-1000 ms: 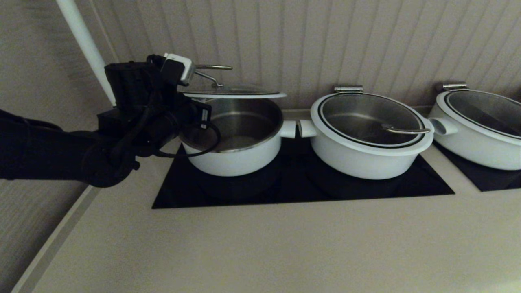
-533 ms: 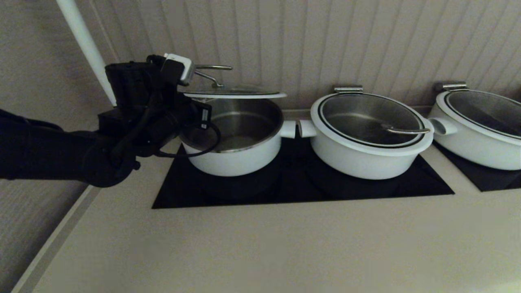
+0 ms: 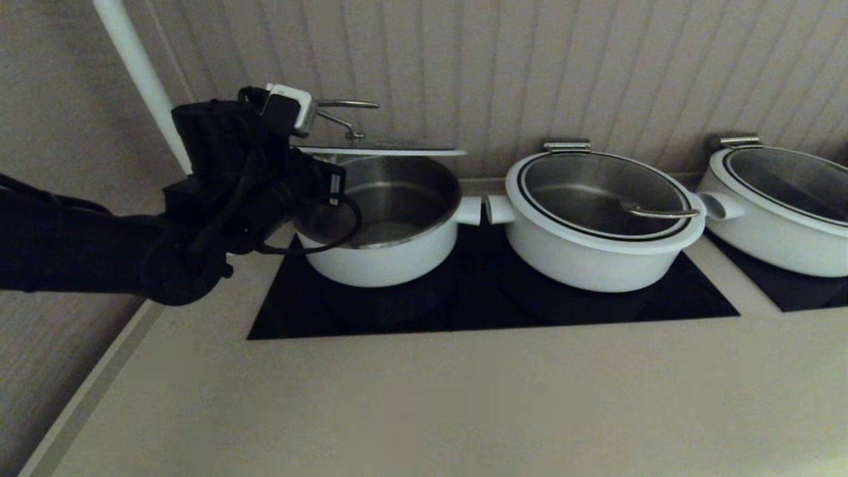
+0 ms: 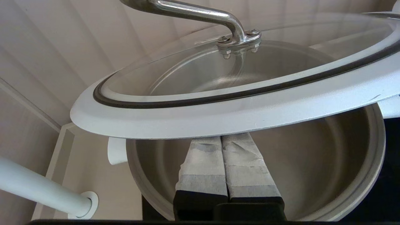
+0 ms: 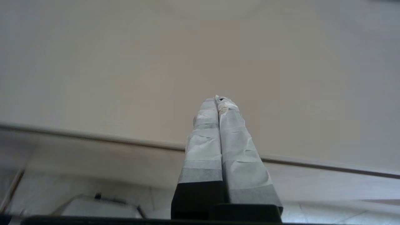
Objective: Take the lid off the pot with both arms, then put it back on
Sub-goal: Open the pot lid completely
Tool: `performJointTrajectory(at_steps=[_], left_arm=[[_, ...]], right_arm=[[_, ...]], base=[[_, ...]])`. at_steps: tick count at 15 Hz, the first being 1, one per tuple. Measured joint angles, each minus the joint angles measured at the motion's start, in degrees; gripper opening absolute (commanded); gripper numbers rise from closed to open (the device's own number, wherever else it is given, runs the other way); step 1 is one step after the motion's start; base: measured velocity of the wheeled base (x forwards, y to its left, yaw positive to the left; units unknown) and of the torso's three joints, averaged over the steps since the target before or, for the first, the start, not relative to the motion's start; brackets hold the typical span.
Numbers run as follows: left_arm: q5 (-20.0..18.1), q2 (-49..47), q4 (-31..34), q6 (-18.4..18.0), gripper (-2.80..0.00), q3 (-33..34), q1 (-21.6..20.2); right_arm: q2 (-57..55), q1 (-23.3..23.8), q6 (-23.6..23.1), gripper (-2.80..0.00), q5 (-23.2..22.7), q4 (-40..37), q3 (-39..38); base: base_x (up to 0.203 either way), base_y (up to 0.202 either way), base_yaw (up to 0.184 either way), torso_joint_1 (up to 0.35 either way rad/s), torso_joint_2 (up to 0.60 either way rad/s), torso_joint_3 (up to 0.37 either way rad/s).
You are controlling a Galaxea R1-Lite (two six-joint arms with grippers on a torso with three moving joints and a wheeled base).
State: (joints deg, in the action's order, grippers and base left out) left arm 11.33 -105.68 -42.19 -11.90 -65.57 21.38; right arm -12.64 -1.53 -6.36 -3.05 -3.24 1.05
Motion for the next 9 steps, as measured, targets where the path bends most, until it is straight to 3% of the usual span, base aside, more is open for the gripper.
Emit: performJointTrajectory(at_steps=[4,9], left_arm=[[-0.04,0.02,-0.09,0.01,-2.8,0.0,-0.05],[-0.04,0.0,-0.17,0.02,-2.8,-2.16,0.0]], right_arm=[[8.94,1.23,0.22,-2.8,0.41,1.87,-0.49],[12.15,1.45,0.22,-2.8,0.52,3.0,-1.02]], base=[[0.0,0.0,0.0,0.0,0.0,0.0],[0.0,0.0,0.0,0.0,0.0,0.0]])
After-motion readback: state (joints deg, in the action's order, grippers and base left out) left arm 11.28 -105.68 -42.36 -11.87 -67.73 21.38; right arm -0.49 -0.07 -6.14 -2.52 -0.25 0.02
